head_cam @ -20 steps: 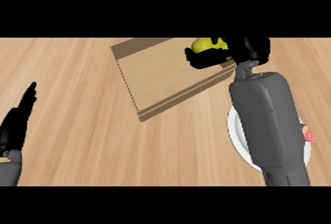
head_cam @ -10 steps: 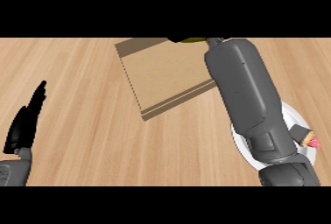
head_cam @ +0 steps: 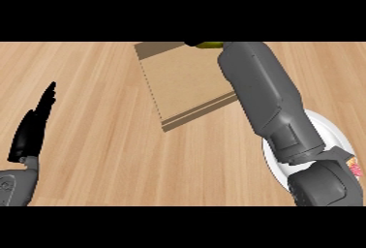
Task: Pick the pear from the plate and place it in the cardboard box
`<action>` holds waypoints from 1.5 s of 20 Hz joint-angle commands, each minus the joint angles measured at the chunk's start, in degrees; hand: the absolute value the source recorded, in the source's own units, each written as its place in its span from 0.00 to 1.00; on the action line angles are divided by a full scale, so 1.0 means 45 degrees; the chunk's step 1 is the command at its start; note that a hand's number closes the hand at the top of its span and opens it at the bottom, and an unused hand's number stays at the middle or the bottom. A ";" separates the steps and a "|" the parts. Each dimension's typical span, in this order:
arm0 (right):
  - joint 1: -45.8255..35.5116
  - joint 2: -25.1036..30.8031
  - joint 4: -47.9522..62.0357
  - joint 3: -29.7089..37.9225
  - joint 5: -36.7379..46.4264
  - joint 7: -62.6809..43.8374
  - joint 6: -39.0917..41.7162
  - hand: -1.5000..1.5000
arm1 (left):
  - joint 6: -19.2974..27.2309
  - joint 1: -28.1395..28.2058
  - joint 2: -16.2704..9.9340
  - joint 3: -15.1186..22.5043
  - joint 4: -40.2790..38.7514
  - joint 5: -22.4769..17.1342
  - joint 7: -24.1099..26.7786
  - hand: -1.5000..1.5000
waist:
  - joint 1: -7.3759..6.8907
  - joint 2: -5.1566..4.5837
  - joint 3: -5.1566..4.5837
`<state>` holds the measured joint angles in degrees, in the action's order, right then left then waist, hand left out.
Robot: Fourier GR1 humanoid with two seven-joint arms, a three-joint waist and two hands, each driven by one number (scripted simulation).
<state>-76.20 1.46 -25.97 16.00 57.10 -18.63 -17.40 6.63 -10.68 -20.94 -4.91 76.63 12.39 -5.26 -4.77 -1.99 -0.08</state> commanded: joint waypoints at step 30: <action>0.0811 0.1790 0.1074 0.4742 -0.5182 0.6452 -0.2575 0.00 | -0.0160 0.0647 -0.0098 -0.0539 0.0380 -0.0107 -0.0061 0.50 | 0.0592 0.0308 0.0030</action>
<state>-74.61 6.85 -20.97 35.64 36.51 7.43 -30.39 6.30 -9.14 -20.98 -6.91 75.76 12.16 -3.97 -2.86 -1.05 0.04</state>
